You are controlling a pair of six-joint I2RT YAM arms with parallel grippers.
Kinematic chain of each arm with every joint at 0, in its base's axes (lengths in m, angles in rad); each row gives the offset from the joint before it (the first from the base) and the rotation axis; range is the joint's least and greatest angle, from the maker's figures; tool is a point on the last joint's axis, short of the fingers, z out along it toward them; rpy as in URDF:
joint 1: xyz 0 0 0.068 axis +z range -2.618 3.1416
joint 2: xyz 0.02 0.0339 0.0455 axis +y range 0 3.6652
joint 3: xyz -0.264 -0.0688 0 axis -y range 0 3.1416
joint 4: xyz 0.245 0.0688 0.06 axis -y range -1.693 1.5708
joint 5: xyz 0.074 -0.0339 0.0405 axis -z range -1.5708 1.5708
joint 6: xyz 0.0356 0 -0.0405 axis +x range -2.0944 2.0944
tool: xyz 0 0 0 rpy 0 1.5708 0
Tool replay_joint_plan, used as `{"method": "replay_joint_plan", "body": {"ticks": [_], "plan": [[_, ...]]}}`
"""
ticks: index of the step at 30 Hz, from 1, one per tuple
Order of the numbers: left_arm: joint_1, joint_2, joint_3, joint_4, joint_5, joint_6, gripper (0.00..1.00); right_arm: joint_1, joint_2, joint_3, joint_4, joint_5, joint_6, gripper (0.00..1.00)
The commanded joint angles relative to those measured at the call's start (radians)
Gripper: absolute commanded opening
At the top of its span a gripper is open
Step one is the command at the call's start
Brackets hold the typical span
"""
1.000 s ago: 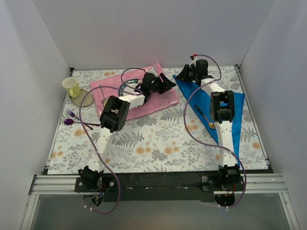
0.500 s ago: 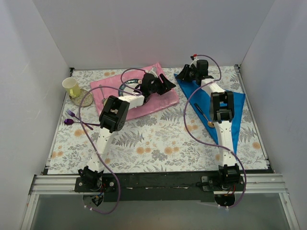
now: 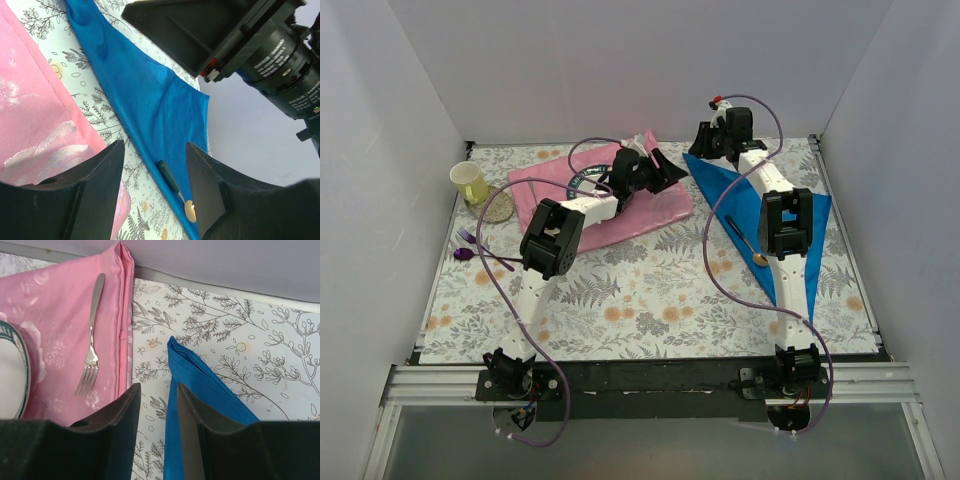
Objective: Fold the napkin, place the utensils inside, and roll it up
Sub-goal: Fold the napkin
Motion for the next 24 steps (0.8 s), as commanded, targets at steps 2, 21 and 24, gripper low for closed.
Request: {"method": "replay_joint_plan", "body": {"ticks": [2,21,24], "plan": [[0.002,-0.094,-0.007,0.016,0.021,-0.008,0.52,0.028,0.013,0.036,-0.087,0.109,-0.114,0.45],[0.002,-0.090,-0.012,0.045,0.044,-0.048,0.52,0.085,0.099,0.090,-0.184,0.312,-0.176,0.47],[0.002,-0.089,-0.013,0.046,0.046,-0.053,0.52,0.093,0.104,0.090,-0.194,0.322,-0.205,0.40]]}}
